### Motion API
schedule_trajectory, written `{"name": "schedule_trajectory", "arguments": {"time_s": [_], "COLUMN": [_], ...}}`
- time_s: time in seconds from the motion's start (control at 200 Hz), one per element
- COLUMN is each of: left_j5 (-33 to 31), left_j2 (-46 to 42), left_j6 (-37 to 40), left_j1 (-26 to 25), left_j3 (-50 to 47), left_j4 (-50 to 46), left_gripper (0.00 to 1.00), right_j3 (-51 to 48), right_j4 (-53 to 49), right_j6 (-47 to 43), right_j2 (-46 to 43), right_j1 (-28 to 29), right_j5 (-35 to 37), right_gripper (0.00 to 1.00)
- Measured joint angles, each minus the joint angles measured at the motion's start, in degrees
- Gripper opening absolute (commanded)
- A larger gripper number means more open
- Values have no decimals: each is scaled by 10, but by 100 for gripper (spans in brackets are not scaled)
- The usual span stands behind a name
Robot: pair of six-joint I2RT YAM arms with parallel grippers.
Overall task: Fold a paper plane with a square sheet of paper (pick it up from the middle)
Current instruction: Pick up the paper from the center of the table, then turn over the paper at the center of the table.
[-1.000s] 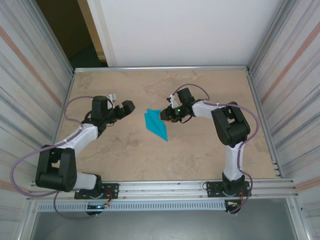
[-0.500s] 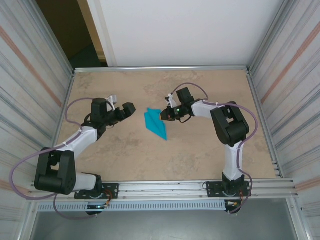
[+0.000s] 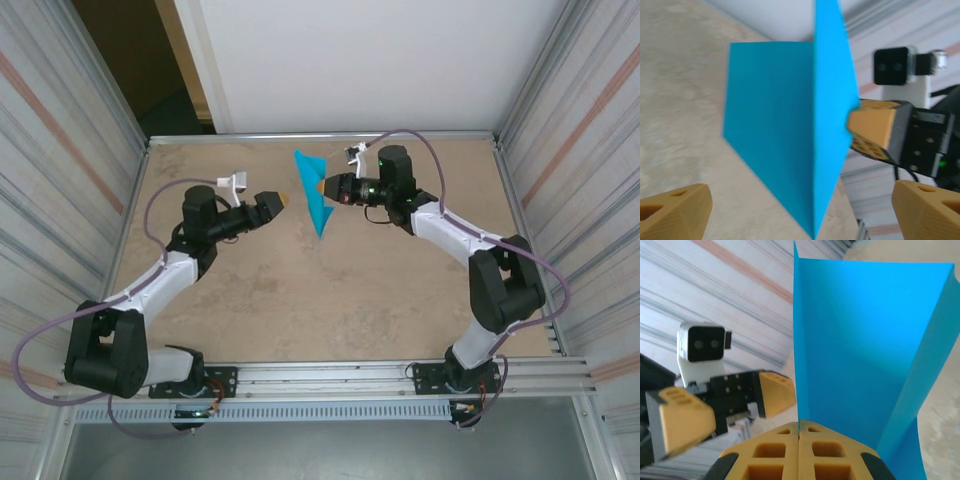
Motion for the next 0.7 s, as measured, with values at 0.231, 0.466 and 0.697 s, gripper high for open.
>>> {"name": "schedule_trajectory", "arguments": {"time_s": [0.231,0.466,0.697], "left_j5": [26,57,75], "left_j2": [26,70,74], "left_j6": [-23,-50,-56], "left_j1": [-29,-30,-36], "left_j3": [45,48,63], "left_j4": [62,92,103], "left_gripper": [78,64,50], "right_j3": [-7,-7,-7], "right_j4": [86,125,141], "right_j6": [97,140,156], "right_j2": [-4,-4,-2], "right_j1": [-1,-1,-1], "right_j5": [-3,-17,-26], "right_gripper": [2,2,2]}}
